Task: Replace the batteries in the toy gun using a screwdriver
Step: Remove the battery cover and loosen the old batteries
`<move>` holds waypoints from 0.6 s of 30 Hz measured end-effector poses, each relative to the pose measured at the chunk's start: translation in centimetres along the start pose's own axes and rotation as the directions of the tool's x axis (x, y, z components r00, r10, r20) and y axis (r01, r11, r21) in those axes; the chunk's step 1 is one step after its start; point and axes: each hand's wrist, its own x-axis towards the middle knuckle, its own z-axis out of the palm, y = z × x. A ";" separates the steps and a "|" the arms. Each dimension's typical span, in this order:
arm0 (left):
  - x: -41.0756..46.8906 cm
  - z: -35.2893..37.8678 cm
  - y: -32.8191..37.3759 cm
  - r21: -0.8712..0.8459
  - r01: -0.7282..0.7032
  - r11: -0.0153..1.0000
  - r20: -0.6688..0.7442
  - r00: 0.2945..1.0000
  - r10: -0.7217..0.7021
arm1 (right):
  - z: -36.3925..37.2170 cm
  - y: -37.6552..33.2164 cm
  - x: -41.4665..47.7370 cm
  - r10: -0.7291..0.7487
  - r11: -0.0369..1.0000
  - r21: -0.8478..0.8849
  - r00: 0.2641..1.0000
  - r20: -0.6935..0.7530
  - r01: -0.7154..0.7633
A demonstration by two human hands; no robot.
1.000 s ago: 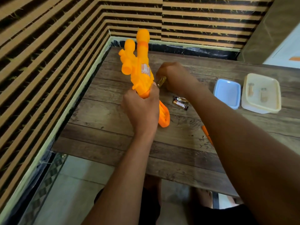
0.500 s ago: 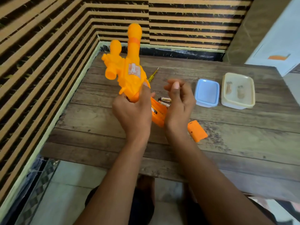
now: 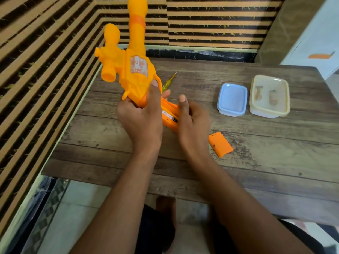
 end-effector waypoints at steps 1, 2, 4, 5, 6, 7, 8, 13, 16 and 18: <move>-0.2 0.1 0.1 -0.019 0.012 1.000 0.011 1.000 -0.012 | -0.1 -0.3 0.0 -0.019 1.000 -0.005 1.000 0.018 0.019; -0.3 0.2 0.1 -0.049 0.031 0.998 0.024 0.999 -0.030 | -0.3 -0.5 0.1 -0.029 1.000 -0.009 0.999 0.027 0.030; -0.3 0.3 0.2 -0.138 0.090 0.986 0.044 0.995 -0.085 | -0.5 -0.8 0.5 -0.043 0.998 -0.039 0.999 0.027 0.044; -0.2 0.3 0.3 -0.188 0.120 0.975 0.060 0.992 -0.110 | -0.6 -0.8 0.7 -0.042 0.998 -0.046 0.999 0.032 0.044; 0.0 0.3 0.3 -0.234 0.144 0.962 0.080 0.988 -0.128 | -0.7 -0.8 0.9 -0.036 0.998 -0.046 0.999 0.042 0.037; 0.2 0.2 0.3 -0.274 0.163 0.948 0.101 0.985 -0.140 | -0.9 -0.8 1.0 -0.030 0.999 -0.035 0.998 0.053 0.032; 0.4 0.1 0.3 -0.309 0.180 0.934 0.121 0.981 -0.149 | -0.9 -0.7 1.1 -0.029 0.999 -0.016 0.997 0.065 0.030; 1.0 -0.5 0.1 -0.335 0.228 0.914 0.192 0.966 -0.171 | -1.0 -0.1 0.7 0.008 1.000 0.023 0.991 0.136 -0.011; 1.1 -0.7 0.0 -0.281 0.177 0.943 0.204 0.972 -0.121 | -1.3 -0.3 0.6 -0.002 1.000 0.018 0.991 0.136 -0.001; 1.2 -0.7 -0.2 -0.227 0.094 0.969 0.222 0.974 -0.043 | -1.4 -0.6 0.5 0.011 0.999 0.044 0.986 0.168 -0.018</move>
